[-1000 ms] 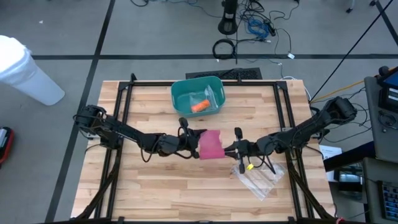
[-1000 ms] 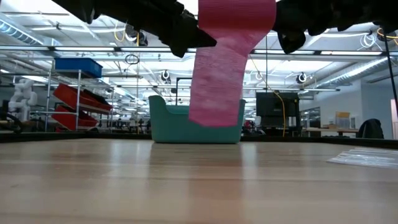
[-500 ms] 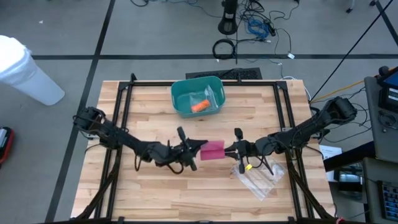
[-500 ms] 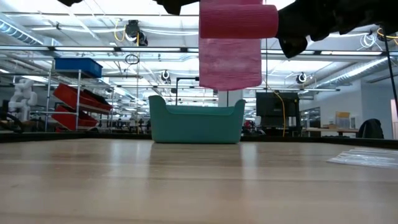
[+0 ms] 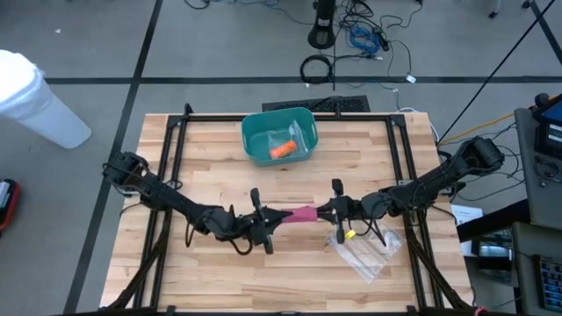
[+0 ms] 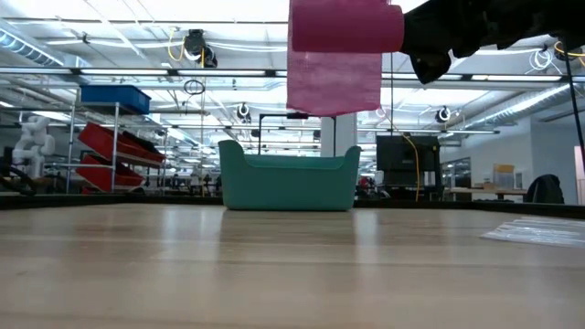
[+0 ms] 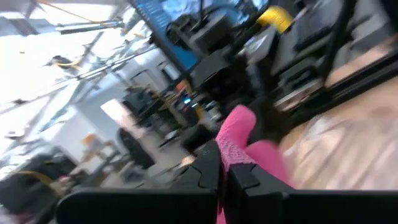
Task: Roll bandage
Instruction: Roll the pink bandage
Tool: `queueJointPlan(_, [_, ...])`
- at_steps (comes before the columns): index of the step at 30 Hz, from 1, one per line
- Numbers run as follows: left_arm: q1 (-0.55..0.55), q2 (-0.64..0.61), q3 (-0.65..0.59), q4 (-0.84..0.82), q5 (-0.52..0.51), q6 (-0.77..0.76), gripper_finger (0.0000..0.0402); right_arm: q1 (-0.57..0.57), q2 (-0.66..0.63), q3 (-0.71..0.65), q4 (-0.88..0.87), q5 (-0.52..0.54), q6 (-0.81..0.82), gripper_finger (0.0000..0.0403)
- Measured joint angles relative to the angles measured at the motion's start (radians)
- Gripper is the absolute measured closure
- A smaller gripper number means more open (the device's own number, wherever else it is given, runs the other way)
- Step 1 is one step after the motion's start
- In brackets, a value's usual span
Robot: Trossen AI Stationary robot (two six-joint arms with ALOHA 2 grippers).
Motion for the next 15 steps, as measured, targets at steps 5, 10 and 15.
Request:
queueJointPlan(5, [-0.003,0.000,0.000,-0.033,0.085,-0.153,0.0394,0.000,0.000,0.000,0.048,0.003,-0.033,0.0401])
queueJointPlan(10, [0.003,0.000,0.000,-0.077,0.100,-0.288,0.0377,-0.006,0.000,0.000,0.048,0.036,-0.034,0.0401])
queueJointPlan(15, [0.008,0.000,0.011,-0.129,0.097,-0.315,0.0330,-0.006,0.000,0.000,0.049,0.046,-0.037,0.0401])
